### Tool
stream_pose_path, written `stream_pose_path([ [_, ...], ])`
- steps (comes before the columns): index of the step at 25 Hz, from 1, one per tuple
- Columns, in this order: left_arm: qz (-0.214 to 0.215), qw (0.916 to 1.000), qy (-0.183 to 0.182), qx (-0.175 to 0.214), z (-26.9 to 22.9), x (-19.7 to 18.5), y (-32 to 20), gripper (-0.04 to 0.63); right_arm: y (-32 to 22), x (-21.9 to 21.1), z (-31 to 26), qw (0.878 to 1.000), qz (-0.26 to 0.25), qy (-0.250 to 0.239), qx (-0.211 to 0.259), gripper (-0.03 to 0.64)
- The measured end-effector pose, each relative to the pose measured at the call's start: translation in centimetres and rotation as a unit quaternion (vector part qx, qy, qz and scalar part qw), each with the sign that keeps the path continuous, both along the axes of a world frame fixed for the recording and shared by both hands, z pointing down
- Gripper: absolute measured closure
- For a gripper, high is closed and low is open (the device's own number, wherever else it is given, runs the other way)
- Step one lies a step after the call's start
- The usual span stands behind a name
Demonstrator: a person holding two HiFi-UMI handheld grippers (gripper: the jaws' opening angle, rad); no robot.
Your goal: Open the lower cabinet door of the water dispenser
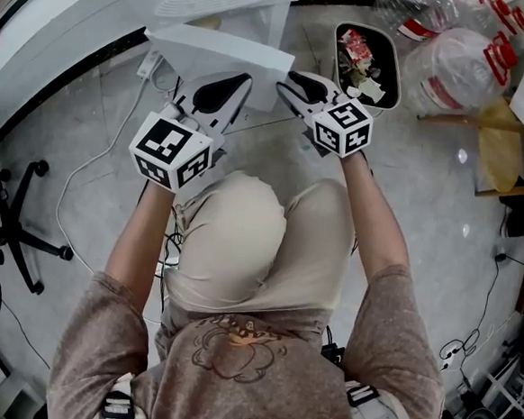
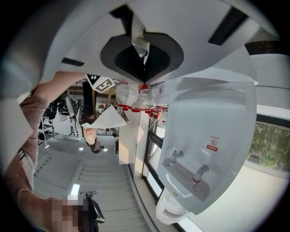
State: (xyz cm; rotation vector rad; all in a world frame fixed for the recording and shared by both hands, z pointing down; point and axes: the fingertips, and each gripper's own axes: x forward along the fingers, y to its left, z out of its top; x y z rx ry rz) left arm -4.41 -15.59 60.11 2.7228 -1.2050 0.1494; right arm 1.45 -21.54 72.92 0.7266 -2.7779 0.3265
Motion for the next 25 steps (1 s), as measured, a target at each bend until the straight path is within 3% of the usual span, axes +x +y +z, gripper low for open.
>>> stream_pose_path([
  [6,-0.001,1.0,0.002,0.003,-0.8,0.0,1.0,0.578,3.1,-0.6,0.1,0.999,-0.048,0.01,0.0,0.476],
  [15,-0.006,1.0,0.002,0.007,-1.2,-0.7,1.6,0.578,5.0,-1.2,0.1,0.997,-0.078,0.007,-0.004,0.492],
  [18,-0.008,0.9999,0.004,0.006,-1.2,-0.8,1.7,0.578,5.6,-1.2,0.2,0.996,-0.092,0.013,-0.002,0.547],
  [25,-0.004,1.0,0.002,0.009,-1.3,-0.6,1.7,0.578,4.1,-0.2,1.2,0.998,-0.063,0.031,-0.001,0.53],
])
